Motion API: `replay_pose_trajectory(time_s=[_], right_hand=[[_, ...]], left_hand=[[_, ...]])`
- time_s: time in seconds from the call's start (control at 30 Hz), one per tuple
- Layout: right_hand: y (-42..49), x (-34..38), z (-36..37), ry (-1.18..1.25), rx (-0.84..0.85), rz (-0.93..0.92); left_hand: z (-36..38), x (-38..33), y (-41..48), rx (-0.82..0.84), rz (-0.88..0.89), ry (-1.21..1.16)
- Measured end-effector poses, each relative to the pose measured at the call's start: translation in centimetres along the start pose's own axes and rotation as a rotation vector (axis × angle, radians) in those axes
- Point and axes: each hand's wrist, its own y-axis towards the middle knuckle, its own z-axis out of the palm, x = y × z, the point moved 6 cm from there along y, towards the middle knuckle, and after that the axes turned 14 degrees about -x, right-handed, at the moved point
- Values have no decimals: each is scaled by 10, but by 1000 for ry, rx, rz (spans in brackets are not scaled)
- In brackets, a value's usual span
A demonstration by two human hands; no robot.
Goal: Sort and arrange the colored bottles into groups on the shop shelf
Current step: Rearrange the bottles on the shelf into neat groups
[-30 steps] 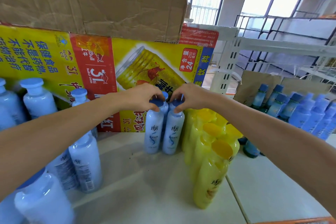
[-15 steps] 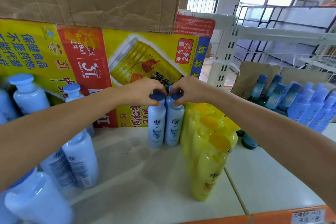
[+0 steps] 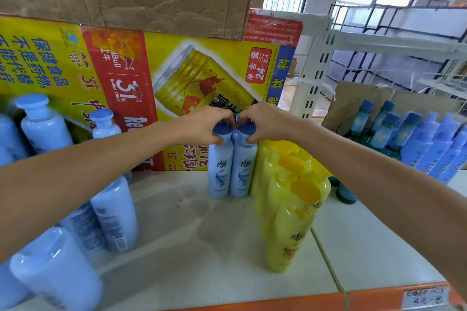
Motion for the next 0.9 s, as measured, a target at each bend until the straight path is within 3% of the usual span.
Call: replay_pose_trajectory(time_s=[0.2, 0.47, 0.9], right_hand=[[0, -2, 3, 7, -27, -6], [-3, -5, 4, 7, -50, 7], [-8, -5, 1, 30, -14, 19]], left_hand=[[5, 4, -3, -27, 3, -29], [0, 1, 0, -32, 74, 159], [-5, 9, -10, -23, -5, 31]])
